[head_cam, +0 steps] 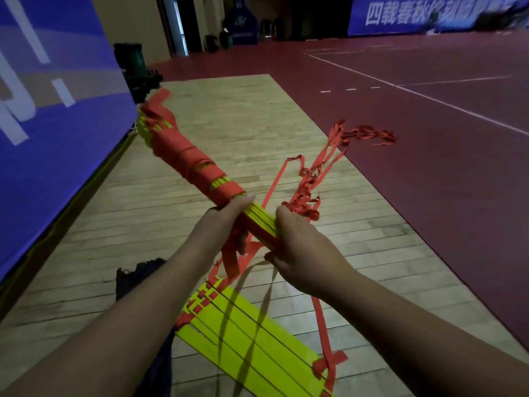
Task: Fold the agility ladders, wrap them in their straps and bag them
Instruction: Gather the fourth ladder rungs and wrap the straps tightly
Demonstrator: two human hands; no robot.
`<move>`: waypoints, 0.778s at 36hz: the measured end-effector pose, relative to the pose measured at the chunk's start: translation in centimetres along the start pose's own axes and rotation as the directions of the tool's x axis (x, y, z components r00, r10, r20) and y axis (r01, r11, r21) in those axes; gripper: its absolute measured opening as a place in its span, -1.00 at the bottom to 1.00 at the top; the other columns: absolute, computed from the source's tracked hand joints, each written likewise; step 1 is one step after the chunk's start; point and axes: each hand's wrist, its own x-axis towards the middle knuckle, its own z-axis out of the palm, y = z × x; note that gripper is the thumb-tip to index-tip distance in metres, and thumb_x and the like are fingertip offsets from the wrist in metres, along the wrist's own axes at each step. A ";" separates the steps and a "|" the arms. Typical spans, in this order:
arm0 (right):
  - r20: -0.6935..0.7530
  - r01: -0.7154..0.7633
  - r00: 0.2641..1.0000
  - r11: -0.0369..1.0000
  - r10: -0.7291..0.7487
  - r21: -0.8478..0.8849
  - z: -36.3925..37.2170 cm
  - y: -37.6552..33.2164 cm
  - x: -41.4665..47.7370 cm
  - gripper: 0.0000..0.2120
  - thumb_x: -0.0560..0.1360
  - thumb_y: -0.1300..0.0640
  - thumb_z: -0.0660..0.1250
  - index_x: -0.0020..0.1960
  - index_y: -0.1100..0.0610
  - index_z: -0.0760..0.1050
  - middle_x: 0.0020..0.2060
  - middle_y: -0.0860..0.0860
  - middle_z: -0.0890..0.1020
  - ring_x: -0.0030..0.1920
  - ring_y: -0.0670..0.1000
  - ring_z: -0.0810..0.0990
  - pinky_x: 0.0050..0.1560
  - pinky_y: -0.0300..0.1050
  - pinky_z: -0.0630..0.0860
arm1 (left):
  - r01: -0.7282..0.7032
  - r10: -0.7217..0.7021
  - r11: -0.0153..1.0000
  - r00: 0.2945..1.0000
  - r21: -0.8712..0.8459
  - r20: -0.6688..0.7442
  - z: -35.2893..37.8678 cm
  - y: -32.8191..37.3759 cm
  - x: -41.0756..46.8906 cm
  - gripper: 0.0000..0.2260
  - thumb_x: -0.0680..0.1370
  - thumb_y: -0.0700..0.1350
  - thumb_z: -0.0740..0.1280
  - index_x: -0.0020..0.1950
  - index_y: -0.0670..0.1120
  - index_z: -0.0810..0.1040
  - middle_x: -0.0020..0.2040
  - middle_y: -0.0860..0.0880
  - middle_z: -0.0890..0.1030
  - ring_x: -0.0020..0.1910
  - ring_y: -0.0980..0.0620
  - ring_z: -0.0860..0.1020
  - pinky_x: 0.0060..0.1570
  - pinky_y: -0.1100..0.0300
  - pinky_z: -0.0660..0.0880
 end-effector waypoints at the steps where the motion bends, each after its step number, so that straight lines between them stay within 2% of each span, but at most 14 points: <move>1: 0.011 0.025 1.000 1.000 -0.025 0.003 0.1 -0.1 0.0 -0.61 0.52 0.10 0.41 0.10 -0.02 0.19 0.03 0.01 0.47 -0.03 0.07 0.51 -0.07 0.05 0.53 | 0.015 -0.018 0.998 0.999 -0.063 -0.045 0.1 -0.2 0.0 -0.54 0.49 0.26 0.36 -0.23 -0.17 0.57 -0.41 -0.10 0.51 -0.45 -0.03 0.50 -0.23 0.12 0.48; 4: 0.022 0.065 0.998 0.997 -0.066 0.035 0.4 -0.6 -0.2 -0.59 0.52 0.12 0.37 0.01 -0.08 0.10 -0.02 0.02 0.45 -0.06 0.08 0.49 -0.11 0.04 0.48 | 0.009 -0.033 0.991 0.983 -0.135 -0.180 -0.3 -0.2 0.2 -0.56 0.46 0.29 0.36 -0.28 -0.09 0.56 -0.36 -0.07 0.53 -0.37 -0.02 0.52 -0.20 0.09 0.47; 8: 0.029 0.093 0.995 0.993 -0.095 0.070 1.0 -1.7 -0.6 -0.60 0.53 0.09 0.36 0.03 -0.08 0.09 -0.05 0.03 0.46 -0.08 0.09 0.51 -0.13 0.04 0.49 | -0.027 -0.049 0.961 0.963 -0.277 -0.265 -0.2 0.1 0.4 -0.65 0.48 0.25 0.37 -0.27 -0.02 0.52 -0.36 0.00 0.55 -0.27 -0.03 0.55 -0.17 0.08 0.49; 10: 0.071 0.057 0.995 0.974 -0.075 0.220 0.6 -1.9 -0.5 -0.62 0.54 0.02 0.39 0.07 -0.04 0.16 -0.10 0.01 0.53 -0.15 0.04 0.57 -0.20 -0.04 0.50 | -0.040 -0.070 0.937 0.951 -0.346 -0.300 -0.5 0.2 0.5 -0.66 0.46 0.26 0.38 -0.23 -0.01 0.52 -0.38 0.05 0.54 -0.27 0.00 0.55 -0.10 0.07 0.49; 12: 0.169 -0.112 0.985 0.884 0.039 0.453 -0.2 -1.8 -0.1 -0.54 0.52 -0.16 0.42 0.22 -0.01 0.26 -0.01 0.02 0.62 -0.09 0.01 0.66 -0.06 0.02 0.62 | -0.065 -0.066 0.915 0.949 -0.399 -0.307 -0.9 0.2 0.7 -0.63 0.38 0.30 0.39 -0.22 -0.01 0.51 -0.42 0.09 0.52 -0.29 0.02 0.53 -0.07 0.05 0.46; 14: 0.292 -0.284 0.946 0.790 0.138 0.544 -1.2 -1.5 0.3 -0.38 0.45 -0.36 0.37 0.33 0.00 0.38 0.16 0.04 0.63 0.07 0.04 0.66 0.17 0.13 0.59 | -0.111 -0.022 0.889 0.959 -0.445 -0.281 -1.0 0.4 0.8 -0.61 0.33 0.30 0.35 -0.19 -0.03 0.52 -0.43 0.09 0.51 -0.33 0.05 0.53 -0.12 0.09 0.46; 15: 0.389 -0.370 0.909 0.718 0.149 0.589 -1.6 -1.2 0.5 -0.34 0.42 -0.40 0.36 0.33 0.02 0.46 0.16 0.05 0.65 0.07 0.05 0.66 0.18 0.13 0.60 | -0.129 0.007 0.873 0.968 -0.471 -0.252 -1.0 0.5 0.7 -0.60 0.33 0.29 0.34 -0.18 -0.05 0.51 -0.42 0.08 0.52 -0.36 0.07 0.54 -0.18 0.12 0.48; 17: 0.588 -0.528 0.807 0.521 0.061 0.671 -2.0 -0.7 0.2 -0.41 0.42 -0.36 0.37 0.21 0.08 0.57 -0.05 0.05 0.71 -0.11 0.05 0.70 -0.01 0.00 0.67 | -0.139 0.048 0.850 0.981 -0.509 -0.188 -0.9 0.7 0.7 -0.55 0.29 0.31 0.36 -0.18 -0.08 0.53 -0.40 0.03 0.54 -0.39 0.06 0.55 -0.27 0.16 0.50; 19: 0.633 -0.565 0.774 0.422 -0.028 0.709 -1.9 -0.5 -0.3 -0.48 0.39 -0.29 0.36 0.09 0.13 0.60 -0.19 0.04 0.70 -0.21 0.04 0.68 -0.14 -0.08 0.66 | -0.132 0.076 0.847 0.989 -0.514 -0.130 -1.0 0.7 0.7 -0.46 0.21 0.35 0.37 -0.16 -0.11 0.55 -0.35 -0.03 0.57 -0.36 0.03 0.57 -0.29 0.18 0.53; 21: 0.556 -0.479 0.829 0.450 -0.050 0.754 -1.3 -0.1 0.0 -0.44 0.41 -0.29 0.42 0.13 0.16 0.63 -0.08 0.10 0.72 -0.08 0.12 0.70 0.08 0.05 0.65 | -0.134 0.102 0.865 0.990 -0.484 -0.093 -1.2 0.9 0.9 -0.47 0.26 0.34 0.36 -0.14 -0.12 0.56 -0.32 -0.04 0.60 -0.34 0.03 0.60 -0.26 0.18 0.56; 23: 0.439 -0.365 0.899 0.549 -0.003 0.752 -1.1 0.0 0.3 -0.38 0.40 -0.35 0.44 0.14 0.17 0.67 0.01 0.17 0.73 0.04 0.23 0.70 0.24 0.22 0.57 | -0.120 0.106 0.902 0.993 -0.415 -0.058 -1.7 1.1 1.2 -0.48 0.37 0.35 0.32 -0.08 -0.12 0.59 -0.27 -0.03 0.66 -0.28 0.03 0.65 -0.15 0.13 0.56; 25: 0.333 -0.299 0.940 0.638 0.072 0.709 -1.3 0.1 0.4 -0.32 0.36 -0.39 0.45 0.07 0.24 0.66 -0.08 0.18 0.73 -0.07 0.21 0.71 0.15 0.21 0.61 | -0.043 0.048 0.957 0.999 -0.287 0.011 -2.9 1.1 1.6 -0.30 0.36 0.49 0.26 0.08 -0.10 0.62 -0.10 -0.06 0.72 -0.10 -0.01 0.70 0.02 0.05 0.56; 26: 0.294 -0.278 0.951 0.666 0.092 0.692 -1.4 0.2 0.4 -0.34 0.37 -0.36 0.46 0.05 0.25 0.65 -0.13 0.14 0.74 -0.13 0.18 0.72 0.07 0.16 0.63 | 0.026 -0.015 0.982 0.998 -0.188 0.060 -3.5 1.1 1.7 -0.14 0.26 0.59 0.23 0.16 -0.11 0.63 -0.01 -0.10 0.72 -0.04 -0.05 0.70 0.07 0.01 0.56; 28: 0.258 -0.254 0.962 0.651 0.091 0.716 -1.5 0.3 0.1 -0.55 0.45 -0.16 0.49 0.07 0.22 0.64 -0.13 0.13 0.75 -0.14 0.17 0.74 0.03 0.15 0.67 | 0.109 -0.118 0.992 0.983 0.066 0.140 -4.3 0.8 1.6 0.08 0.16 0.71 0.10 0.11 -0.21 0.65 -0.06 -0.21 0.70 -0.16 -0.13 0.69 -0.02 0.02 0.57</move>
